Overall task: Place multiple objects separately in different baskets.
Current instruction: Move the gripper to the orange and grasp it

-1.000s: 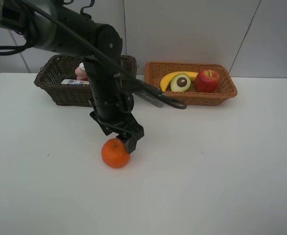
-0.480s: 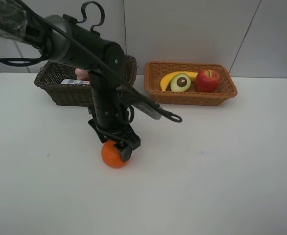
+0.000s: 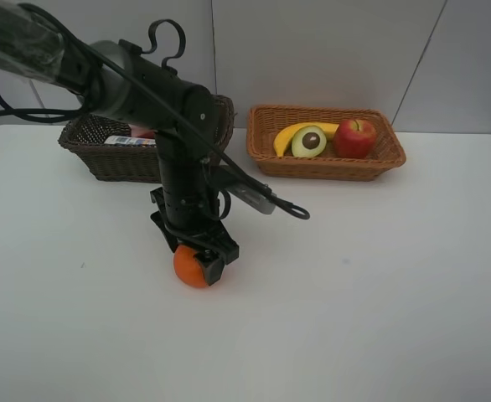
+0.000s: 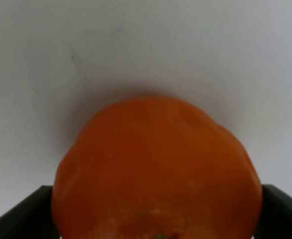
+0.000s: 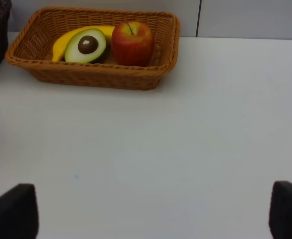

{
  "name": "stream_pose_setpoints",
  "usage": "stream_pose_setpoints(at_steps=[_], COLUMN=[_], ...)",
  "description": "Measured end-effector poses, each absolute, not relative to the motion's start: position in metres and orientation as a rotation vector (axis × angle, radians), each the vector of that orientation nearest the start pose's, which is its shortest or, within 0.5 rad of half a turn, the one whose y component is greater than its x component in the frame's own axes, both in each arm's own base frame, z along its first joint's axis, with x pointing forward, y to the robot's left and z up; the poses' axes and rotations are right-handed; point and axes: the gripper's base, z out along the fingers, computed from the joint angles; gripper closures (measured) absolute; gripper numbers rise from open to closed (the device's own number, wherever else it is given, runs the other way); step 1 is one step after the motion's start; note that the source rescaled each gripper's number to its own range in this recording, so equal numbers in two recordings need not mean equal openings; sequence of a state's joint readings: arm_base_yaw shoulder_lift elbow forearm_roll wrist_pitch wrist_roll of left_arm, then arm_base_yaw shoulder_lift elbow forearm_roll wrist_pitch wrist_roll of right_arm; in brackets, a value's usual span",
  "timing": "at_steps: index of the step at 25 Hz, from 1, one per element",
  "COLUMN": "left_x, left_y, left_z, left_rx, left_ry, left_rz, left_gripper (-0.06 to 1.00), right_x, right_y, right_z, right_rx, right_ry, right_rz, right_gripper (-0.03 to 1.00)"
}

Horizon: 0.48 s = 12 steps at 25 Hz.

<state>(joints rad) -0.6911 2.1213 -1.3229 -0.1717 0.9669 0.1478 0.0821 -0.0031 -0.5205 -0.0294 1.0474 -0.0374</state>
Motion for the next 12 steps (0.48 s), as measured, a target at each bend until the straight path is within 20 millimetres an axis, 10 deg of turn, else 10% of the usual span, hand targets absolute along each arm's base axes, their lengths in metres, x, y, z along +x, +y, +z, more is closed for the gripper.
stream_pose_setpoints(at_steps=[12], left_x=[0.2813], left_y=[-0.2495], left_z=[0.1050], left_rx=[1.172], left_ry=[3.066], left_rz=[-0.168], left_gripper=[-0.02], right_x=[-0.0071], right_y=[-0.0029], right_z=[0.2840], right_rx=[-0.118], right_ry=[2.004], right_rz=[-0.006], right_gripper=[-0.01])
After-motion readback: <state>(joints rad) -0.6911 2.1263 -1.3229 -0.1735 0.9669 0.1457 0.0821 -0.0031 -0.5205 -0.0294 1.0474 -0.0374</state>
